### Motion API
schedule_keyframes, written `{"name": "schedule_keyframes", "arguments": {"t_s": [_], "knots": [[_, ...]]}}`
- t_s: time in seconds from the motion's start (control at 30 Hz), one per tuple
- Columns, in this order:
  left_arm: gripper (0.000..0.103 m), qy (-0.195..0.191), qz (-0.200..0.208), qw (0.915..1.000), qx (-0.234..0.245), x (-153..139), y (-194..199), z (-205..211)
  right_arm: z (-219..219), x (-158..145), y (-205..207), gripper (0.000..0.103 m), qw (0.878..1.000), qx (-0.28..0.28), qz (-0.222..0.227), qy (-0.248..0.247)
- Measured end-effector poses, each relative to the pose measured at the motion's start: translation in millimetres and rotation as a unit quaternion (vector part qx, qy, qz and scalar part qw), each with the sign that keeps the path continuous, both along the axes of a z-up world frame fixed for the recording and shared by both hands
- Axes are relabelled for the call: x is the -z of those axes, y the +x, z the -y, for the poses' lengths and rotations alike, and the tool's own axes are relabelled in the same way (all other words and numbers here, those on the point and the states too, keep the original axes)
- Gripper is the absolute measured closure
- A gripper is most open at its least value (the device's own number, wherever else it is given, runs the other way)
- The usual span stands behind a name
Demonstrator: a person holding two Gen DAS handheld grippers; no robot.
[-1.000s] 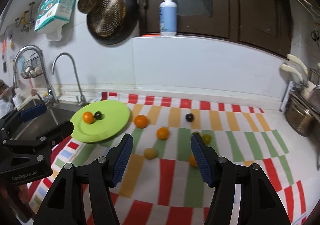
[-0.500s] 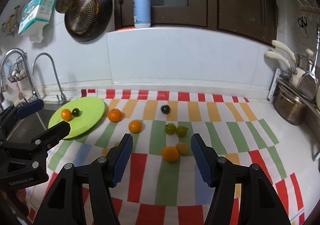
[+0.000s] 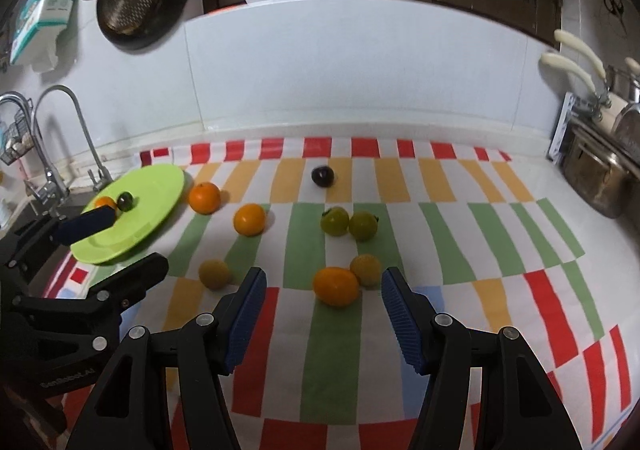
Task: Organize fruits
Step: 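Reach the left gripper to the yellow fruit while the right gripper reaches an orange, then grasp the yellow fruit with the left gripper while the right grasps the orange, carry to plate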
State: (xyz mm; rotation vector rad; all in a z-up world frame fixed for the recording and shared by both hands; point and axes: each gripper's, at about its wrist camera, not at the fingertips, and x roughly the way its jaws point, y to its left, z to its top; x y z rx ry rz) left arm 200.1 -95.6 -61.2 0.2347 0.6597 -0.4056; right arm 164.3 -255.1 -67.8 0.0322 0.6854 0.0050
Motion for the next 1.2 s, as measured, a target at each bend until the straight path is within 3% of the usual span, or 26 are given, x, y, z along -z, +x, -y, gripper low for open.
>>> {"name": "schedule_keyframes", "arguments": {"t_s": [0.3, 0.53, 0.83, 1.2], "knots": [[0.045, 0.009, -0.048, 0.9985, 0.025, 27.7, 20.9, 13.5, 7.1, 26.9, 23.3, 0.051, 0.999, 0.009, -0.043, 0.014], [0.059, 0.018, -0.077, 0.9965, 0.026, 39.9, 34.7, 18.7, 12.2, 36.5, 34.3, 0.051, 0.998, 0.015, -0.058, 0.022], [0.075, 0.012, -0.095, 0.995, 0.028, 44.6, 41.4, 18.7, 12.2, 42.1, 43.2, 0.064, 0.997, 0.011, -0.068, 0.029], [0.075, -0.001, -0.079, 0.9968, 0.015, 29.8, 30.8, 11.5, 6.3, 31.8, 33.6, 0.067, 0.998, -0.007, -0.047, 0.03]]}}
